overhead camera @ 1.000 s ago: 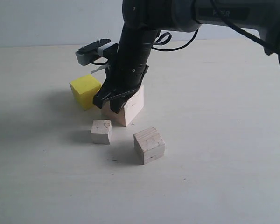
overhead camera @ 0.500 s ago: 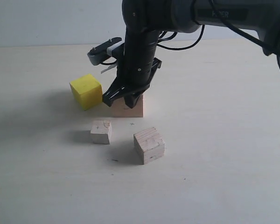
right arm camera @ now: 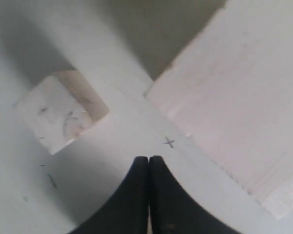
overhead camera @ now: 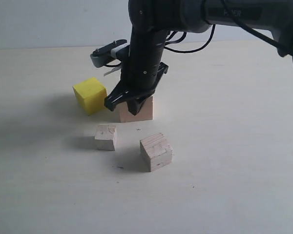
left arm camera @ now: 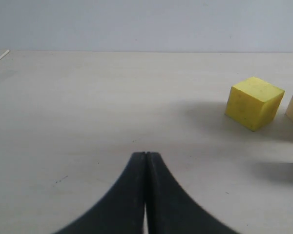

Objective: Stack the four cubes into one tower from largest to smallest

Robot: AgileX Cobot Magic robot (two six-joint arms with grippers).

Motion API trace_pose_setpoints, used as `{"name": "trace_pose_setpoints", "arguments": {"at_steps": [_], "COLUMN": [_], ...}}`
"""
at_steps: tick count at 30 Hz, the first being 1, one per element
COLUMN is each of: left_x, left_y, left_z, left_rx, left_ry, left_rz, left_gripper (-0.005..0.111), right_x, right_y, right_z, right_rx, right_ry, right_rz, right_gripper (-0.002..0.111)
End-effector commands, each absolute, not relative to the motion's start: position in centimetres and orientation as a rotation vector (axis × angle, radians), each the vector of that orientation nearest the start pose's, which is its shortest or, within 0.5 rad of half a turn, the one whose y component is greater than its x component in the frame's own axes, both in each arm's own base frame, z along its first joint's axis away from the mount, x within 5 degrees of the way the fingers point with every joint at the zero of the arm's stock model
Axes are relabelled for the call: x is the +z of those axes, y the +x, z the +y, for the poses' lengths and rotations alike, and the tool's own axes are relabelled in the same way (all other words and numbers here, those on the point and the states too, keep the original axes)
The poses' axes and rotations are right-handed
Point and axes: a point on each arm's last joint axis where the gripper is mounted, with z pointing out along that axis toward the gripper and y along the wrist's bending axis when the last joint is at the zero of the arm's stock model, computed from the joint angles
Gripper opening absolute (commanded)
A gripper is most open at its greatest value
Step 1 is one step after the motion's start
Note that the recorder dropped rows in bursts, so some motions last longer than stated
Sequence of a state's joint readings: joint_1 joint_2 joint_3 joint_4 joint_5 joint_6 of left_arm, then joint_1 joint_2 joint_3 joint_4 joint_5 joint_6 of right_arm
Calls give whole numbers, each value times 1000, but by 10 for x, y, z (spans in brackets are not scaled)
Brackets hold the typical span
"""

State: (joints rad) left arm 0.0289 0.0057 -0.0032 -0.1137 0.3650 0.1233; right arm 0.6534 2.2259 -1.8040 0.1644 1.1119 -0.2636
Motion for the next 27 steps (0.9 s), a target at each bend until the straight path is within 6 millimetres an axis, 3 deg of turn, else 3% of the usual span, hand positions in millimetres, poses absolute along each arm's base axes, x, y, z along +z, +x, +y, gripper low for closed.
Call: {"name": "trace_pose_setpoints", "arguments": {"at_steps": [1,6,11,15,20,27], "left_x": [181,181,181,181,181,181], "left_y": [53,53,53,53,53,53], "left_z": [-2,-2,-2,-2,-2,-2], "left_rx": [-7,-7,-7,-7,-7,-7], "left_ry": [23,23,23,23,23,23], "left_rz": [1840,1840,1840,1840,1840,1840], "left_gripper": [0,0,0,0,0,0], "right_x": [197,218,220,217,209,182], "right_y": [354,374,407,430,442,452], "right_z": [293,285,264,252,254,260], "right_rx": [366,358,363,400,447,444], "right_ry": [-1269,-1145,-970,-859,-810,-830], "right_rz": [2650,2484,2438,2422,2423,2449], "right_gripper": [0,0,0,0,0,0]}}
